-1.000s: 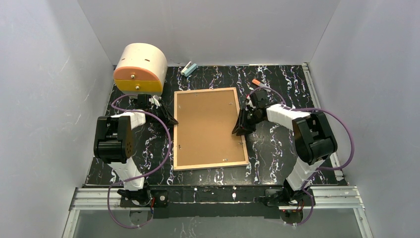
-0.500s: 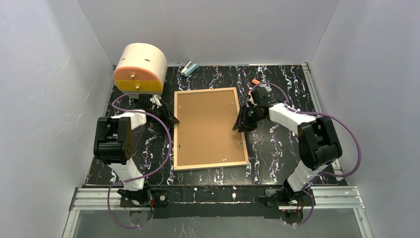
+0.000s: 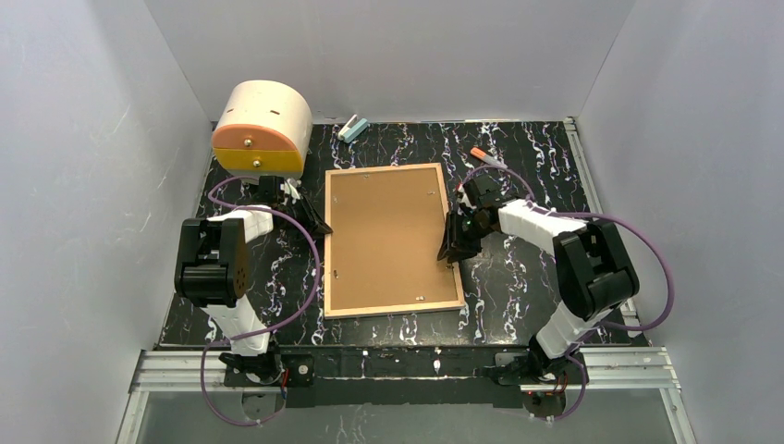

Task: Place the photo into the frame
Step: Install the photo frame at the center of the board.

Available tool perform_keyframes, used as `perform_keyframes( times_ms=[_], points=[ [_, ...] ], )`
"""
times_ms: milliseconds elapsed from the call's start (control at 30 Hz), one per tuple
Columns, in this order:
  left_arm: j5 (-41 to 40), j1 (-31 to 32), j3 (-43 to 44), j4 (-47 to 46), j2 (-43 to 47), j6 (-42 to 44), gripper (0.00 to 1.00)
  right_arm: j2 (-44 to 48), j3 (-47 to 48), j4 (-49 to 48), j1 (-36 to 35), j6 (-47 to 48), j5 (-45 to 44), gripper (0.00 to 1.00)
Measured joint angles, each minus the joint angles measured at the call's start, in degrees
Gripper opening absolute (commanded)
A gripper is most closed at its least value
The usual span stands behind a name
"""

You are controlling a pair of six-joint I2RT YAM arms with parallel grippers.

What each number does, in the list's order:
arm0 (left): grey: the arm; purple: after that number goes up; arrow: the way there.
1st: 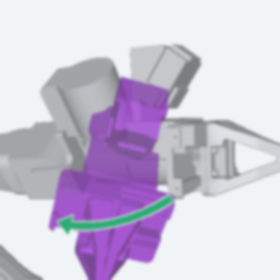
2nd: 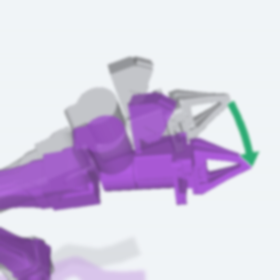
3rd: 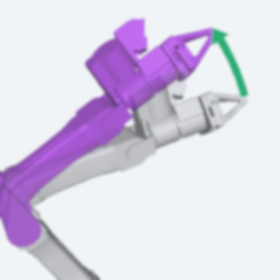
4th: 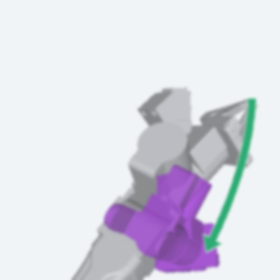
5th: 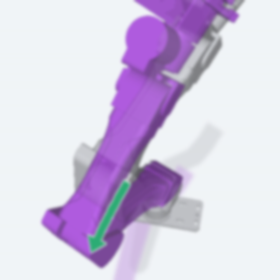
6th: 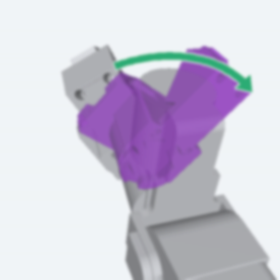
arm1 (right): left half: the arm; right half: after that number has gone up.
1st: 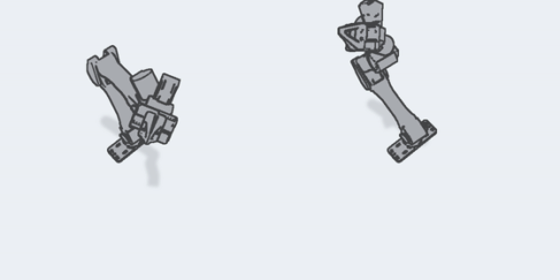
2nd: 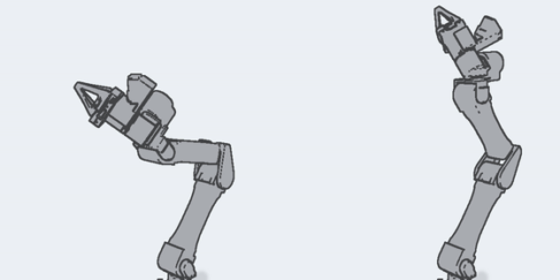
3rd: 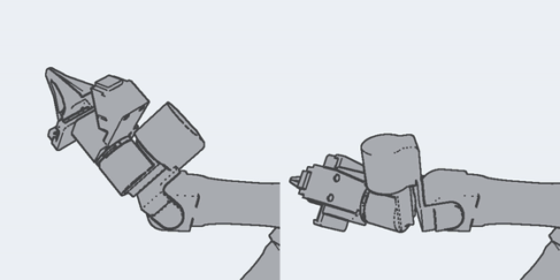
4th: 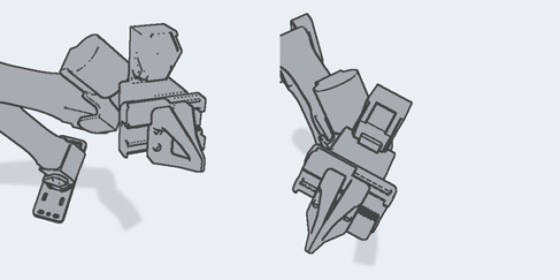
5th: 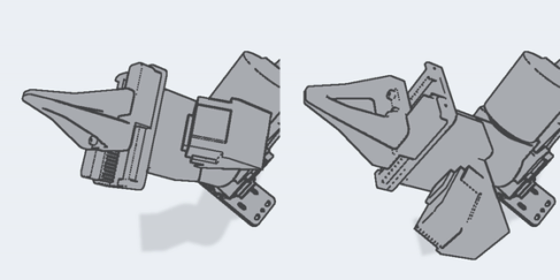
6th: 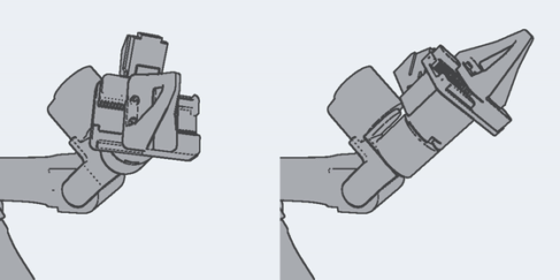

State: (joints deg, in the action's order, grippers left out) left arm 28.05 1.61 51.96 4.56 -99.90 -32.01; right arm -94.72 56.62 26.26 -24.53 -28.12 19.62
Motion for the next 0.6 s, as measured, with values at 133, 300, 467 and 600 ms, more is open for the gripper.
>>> perform_keyframes(
  times_ms=[133,300,467,600],
  points=[
    [-0.2,0.0,-0.4,-0.4,0.0,-0.9,0.22,-0.7,-0.1,0.9,-1.0,0.3,-0.1,0.42],
    [0.0,-0.2,-1.0,-1.7,0.0,-2.4,0.14,-0.7,-0.1,1.4,-1.2,0.5,-0.2,0.42],
    [0.1,-0.2,-1.6,-2.9,0.0,-3.8,0.1,-0.7,0.2,2.3,-1.2,0.6,-1.0,0.43],
    [0.1,-0.2,-1.6,-2.9,0.0,-4.1,0.09,-0.7,0.7,2.8,-1.4,0.5,-2.0,0.43]
  ],
)
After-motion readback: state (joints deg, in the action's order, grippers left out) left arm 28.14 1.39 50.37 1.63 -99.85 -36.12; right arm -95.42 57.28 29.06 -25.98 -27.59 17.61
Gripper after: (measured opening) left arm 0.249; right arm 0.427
